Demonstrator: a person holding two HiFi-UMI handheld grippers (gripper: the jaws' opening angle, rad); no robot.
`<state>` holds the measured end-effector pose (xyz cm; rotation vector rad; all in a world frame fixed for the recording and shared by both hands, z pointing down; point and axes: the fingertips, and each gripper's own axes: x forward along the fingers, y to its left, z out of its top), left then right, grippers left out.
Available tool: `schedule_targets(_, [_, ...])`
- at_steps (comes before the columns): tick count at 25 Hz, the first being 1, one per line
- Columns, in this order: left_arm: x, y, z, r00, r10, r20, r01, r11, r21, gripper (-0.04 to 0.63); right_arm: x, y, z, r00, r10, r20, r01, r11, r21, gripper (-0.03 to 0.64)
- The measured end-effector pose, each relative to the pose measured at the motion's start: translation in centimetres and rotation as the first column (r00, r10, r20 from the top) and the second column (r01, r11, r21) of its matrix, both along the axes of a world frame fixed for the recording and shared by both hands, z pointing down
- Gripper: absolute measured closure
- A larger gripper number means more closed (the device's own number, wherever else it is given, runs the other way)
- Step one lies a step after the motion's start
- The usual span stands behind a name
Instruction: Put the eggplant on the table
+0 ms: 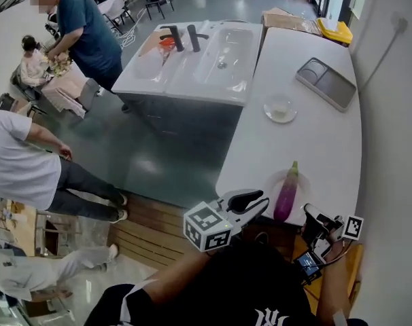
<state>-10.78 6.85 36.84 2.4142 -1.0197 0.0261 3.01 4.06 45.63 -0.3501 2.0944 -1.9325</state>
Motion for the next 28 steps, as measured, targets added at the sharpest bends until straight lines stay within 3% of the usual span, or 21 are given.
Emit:
schedule_targets(3, [0.3,0.4,-0.5,0.998,0.001,0.065,-0.006,0.997,0.074,0.538,-0.9,-0.2,-0.3,1.0,0.008,0.006,-0.008,1.0,0.01,0.607])
schedule_targets(7, [-0.5,0.2,-0.8,0.998,-0.055,-0.027,0.057,0.994,0.097,0.581,-0.5,0.1,-1.0,0.999,0.035,-0.005,-0.035,0.999,-0.006,0.607])
schedule_targets(16, [0.1,0.6,0.9,0.999,0.031,-0.013,-0.031,0.999,0.009,0.583,-0.5,0.7,-1.2,0.996,0.089,-0.02,-0.089,0.996,-0.016,0.607])
schedule_targets(28, [1.5,-0.9,0.9,0.994,0.095,0.06,-0.096,0.995,0.004,0.583,-1.0,-0.4,-0.1,0.984,0.174,-0.018,-0.175,0.984,-0.036,0.607])
